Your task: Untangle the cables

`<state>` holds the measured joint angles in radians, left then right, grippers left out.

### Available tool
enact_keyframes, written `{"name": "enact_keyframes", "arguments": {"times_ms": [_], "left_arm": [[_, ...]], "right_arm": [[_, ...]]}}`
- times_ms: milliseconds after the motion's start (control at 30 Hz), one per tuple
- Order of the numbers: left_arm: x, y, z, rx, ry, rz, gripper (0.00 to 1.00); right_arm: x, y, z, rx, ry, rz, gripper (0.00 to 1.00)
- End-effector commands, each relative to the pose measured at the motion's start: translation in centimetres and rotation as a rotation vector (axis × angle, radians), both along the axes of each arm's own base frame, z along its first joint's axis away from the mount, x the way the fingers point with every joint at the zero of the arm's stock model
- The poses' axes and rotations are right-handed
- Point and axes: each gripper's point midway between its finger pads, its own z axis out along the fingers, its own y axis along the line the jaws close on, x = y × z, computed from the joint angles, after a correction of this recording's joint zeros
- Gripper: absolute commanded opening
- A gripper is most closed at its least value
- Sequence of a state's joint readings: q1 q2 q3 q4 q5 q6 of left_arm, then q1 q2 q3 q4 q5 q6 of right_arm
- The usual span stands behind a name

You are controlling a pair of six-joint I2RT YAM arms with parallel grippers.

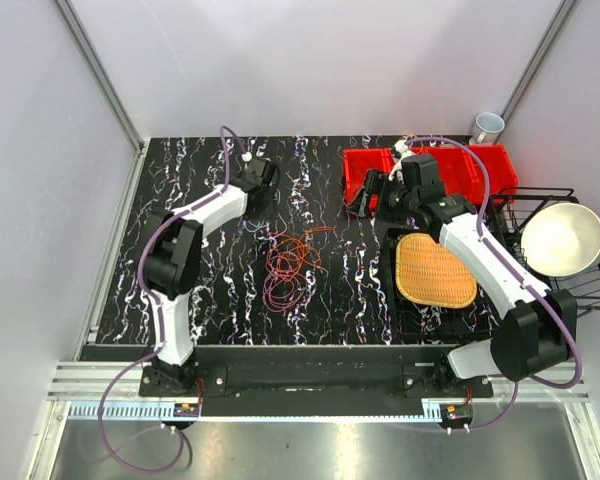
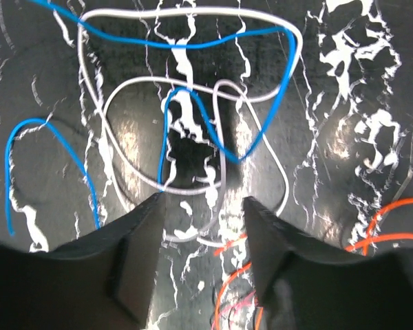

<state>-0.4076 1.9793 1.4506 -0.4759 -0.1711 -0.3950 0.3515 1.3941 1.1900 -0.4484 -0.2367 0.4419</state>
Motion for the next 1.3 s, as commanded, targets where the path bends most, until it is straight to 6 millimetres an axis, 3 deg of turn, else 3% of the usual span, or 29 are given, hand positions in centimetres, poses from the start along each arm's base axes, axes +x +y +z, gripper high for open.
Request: {"name": "enact_keyframes", "arguments": {"times_ms": [0, 33, 67, 200, 233, 300, 333, 400, 433, 500, 533, 600, 667, 733, 867, 900, 1000, 1100, 1267], "left_arm": [[2.3, 0.0, 0.8, 0.03, -0.059, 0.004, 0.32], [2.4, 0.0, 0.7, 0.032, -0.06, 0.004, 0.21], [2.5, 0.0, 0.9, 0.032, -0.065, 0.006, 0.04], [2.7, 0.0, 3.6, 0.03, -0.097, 0.0, 0.0], [3.2, -0.5, 6.2, 0.009, -0.137, -0.016, 0.0], [2.5, -1.0, 9.0, -0.013, -0.146, -0.049, 0.0], [2.6, -1.7, 13.3, -0.058, -0.215, -0.069, 0.0], [1.3, -1.8, 17.5, -0.079, -0.247, -0.091, 0.0], [0.6, -2.2, 22.7, -0.123, -0.342, -0.109, 0.0], [-0.8, -2.6, 27.3, -0.161, -0.432, -0.164, 0.0], [-2.4, -2.9, 31.2, -0.207, -0.511, -0.206, 0.0], [-4.7, -2.8, 35.2, -0.24, -0.606, -0.257, 0.0], [-6.0, -3.0, 35.8, -0.27, -0.627, -0.293, 0.0], [-7.5, -2.8, 34.5, -0.295, -0.615, -0.304, 0.0], [-9.2, -2.8, 28.3, -0.329, -0.478, -0.281, 0.0], [-10.0, -2.9, 25.9, -0.346, -0.415, -0.265, 0.0], [-11.4, -4.4, 23.5, -0.434, -0.339, -0.302, 0.0], [-12.3, -5.7, 23.9, -0.49, -0.314, -0.373, 0.0], [-11.7, -5.5, 25.3, -0.514, -0.295, -0.307, 0.0]], "right_arm": [[0.1, 0.8, 0.9, 0.023, -0.046, 0.041, 0.84], [0.1, 0.8, 1.0, 0.025, -0.046, 0.042, 0.84], [0.1, 0.8, 1.0, 0.026, -0.048, 0.042, 0.84], [0.1, 0.9, 1.1, 0.03, -0.047, 0.042, 0.84], [0.1, 0.9, 1.3, 0.033, -0.05, 0.041, 0.84], [0.0, 1.1, 1.9, 0.048, -0.058, 0.043, 0.84], [-0.1, 1.0, 1.9, 0.051, -0.056, 0.041, 0.84], [-0.2, 1.0, 2.5, 0.062, -0.067, 0.035, 0.84], [-0.2, 1.0, 2.7, 0.067, -0.071, 0.033, 0.84], [-0.3, 1.0, 3.1, 0.076, -0.078, 0.027, 0.83], [-0.4, 0.9, 3.3, 0.079, -0.081, 0.024, 0.83], [-0.4, 0.9, 3.8, 0.086, -0.093, 0.017, 0.83], [-0.6, 0.8, 4.0, 0.092, -0.096, 0.013, 0.83], [-0.7, 0.7, 4.5, 0.097, -0.108, 0.012, 0.83], [-1.2, 0.6, 5.5, 0.113, -0.128, 0.008, 0.83], [-1.5, 0.6, 5.7, 0.116, -0.133, 0.011, 0.83], [-2.0, 0.7, 6.3, 0.13, -0.146, 0.026, 0.84], [-2.7, 1.5, 7.3, 0.167, -0.157, 0.082, 0.83], [-4.8, 3.4, 9.9, 0.27, -0.204, 0.233, 0.79]]}}
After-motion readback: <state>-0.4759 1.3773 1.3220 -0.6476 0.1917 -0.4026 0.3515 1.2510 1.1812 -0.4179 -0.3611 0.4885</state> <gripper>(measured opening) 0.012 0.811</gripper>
